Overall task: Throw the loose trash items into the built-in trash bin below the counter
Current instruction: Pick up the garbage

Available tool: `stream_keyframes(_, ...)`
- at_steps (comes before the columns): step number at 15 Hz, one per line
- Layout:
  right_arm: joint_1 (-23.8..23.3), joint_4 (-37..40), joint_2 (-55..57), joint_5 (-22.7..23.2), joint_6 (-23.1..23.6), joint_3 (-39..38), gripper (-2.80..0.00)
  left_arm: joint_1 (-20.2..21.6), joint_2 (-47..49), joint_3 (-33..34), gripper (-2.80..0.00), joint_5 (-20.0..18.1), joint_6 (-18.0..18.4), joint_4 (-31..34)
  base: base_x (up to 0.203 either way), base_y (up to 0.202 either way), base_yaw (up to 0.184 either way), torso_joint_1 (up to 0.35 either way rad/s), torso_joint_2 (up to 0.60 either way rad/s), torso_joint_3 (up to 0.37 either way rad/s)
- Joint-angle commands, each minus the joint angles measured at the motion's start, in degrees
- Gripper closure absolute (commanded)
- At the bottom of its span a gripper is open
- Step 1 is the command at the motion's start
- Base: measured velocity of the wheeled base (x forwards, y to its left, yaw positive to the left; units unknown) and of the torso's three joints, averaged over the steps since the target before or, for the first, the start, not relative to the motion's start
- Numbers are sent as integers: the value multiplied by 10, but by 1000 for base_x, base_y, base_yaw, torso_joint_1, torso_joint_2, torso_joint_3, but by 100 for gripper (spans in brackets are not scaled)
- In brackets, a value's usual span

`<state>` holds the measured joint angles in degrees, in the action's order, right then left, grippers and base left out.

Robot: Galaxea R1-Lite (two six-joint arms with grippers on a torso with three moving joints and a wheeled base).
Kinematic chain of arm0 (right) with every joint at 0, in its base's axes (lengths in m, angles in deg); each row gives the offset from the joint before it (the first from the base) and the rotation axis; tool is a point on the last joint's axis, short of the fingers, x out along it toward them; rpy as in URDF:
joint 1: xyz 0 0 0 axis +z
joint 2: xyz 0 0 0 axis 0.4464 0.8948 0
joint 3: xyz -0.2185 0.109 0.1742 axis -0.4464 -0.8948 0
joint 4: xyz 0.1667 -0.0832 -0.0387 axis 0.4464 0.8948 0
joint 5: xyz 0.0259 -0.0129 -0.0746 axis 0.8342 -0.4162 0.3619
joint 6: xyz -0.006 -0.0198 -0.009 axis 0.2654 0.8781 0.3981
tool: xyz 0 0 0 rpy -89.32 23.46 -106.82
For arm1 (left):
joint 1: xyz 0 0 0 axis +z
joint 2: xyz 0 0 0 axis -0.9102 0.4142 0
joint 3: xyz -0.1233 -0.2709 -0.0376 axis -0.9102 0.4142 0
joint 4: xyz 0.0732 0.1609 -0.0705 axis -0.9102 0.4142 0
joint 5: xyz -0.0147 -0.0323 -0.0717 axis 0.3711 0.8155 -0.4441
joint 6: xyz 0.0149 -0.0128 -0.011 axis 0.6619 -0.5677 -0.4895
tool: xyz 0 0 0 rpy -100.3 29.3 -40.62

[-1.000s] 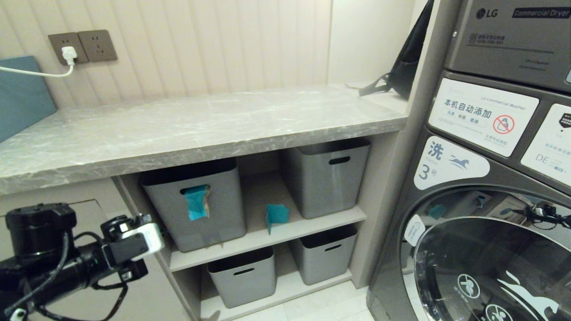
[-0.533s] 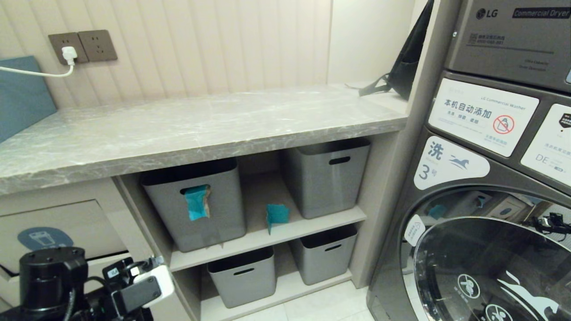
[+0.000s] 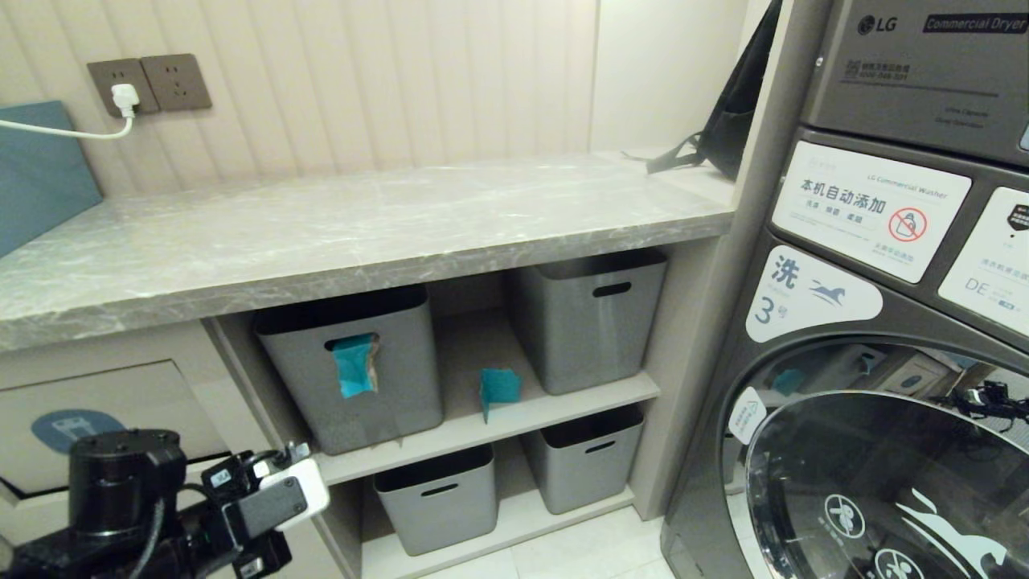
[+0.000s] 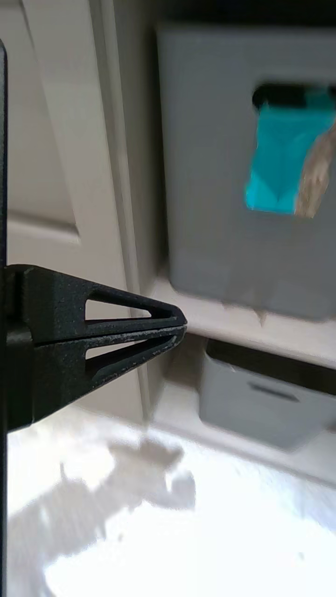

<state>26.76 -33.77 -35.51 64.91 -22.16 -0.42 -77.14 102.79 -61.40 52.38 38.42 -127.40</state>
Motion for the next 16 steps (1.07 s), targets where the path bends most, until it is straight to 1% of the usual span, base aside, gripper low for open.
stream_keyframes(1, 0, 0, 0, 0, 0, 0, 0, -50, 32, -16, 0, 4, -101, 5, 0, 0, 0, 0, 0, 0)
stream_keyframes(2, 0, 0, -1, 0, 0, 0, 0, -87, 36, -13, 0, 19, -170, 7, 0, 0, 0, 0, 0, 0)
stream_keyframes(4, 0, 0, -1, 0, -1, 0, 0, -173, 39, 0, 0, 69, -351, 5, 0, 0, 0, 0, 0, 0)
stream_keyframes(5, 0, 0, -1, 1, -1, 0, 0, -211, 41, 4, 0, 102, -437, 2, 0, 0, 0, 0, 0, 0)
stream_keyframes(6, 0, 0, -1, 0, 0, 0, 0, -244, 50, 2, 0, 151, -504, -3, 0, 0, 0, 0, 0, 0)
stream_keyframes(7, 0, 0, -1, 0, 0, 0, 0, -257, 59, -9, 0, 190, -530, -7, 0, 0, 0, 0, 0, 0)
stream_keyframes(10, 0, 0, -1, 0, 0, 0, 0, -257, 64, -39, 0, 227, -536, -5, 0, 0, 0, 0, 0, 0)
stream_keyframes(12, 0, 0, -1, 0, 0, 0, 0, -252, 70, -42, 0, 236, -542, -5, 0, 0, 0, 0, 0, 0)
stream_keyframes(13, 0, 0, -1, 0, 0, 0, 0, -251, 74, -44, -111, 238, -550, -7, 0, 0, 0, 0, 0, 0)
stream_keyframes(14, 0, 0, -1, 0, 0, 0, 0, -248, 80, -54, -280, 244, -561, -7, 0, 0, 0, 0, 0, 0)
stream_keyframes(16, 0, 0, -1, 0, 0, 0, 0, -248, 86, -70, -280, 270, -585, -4, 0, 0, 0, 0, 0, 0)
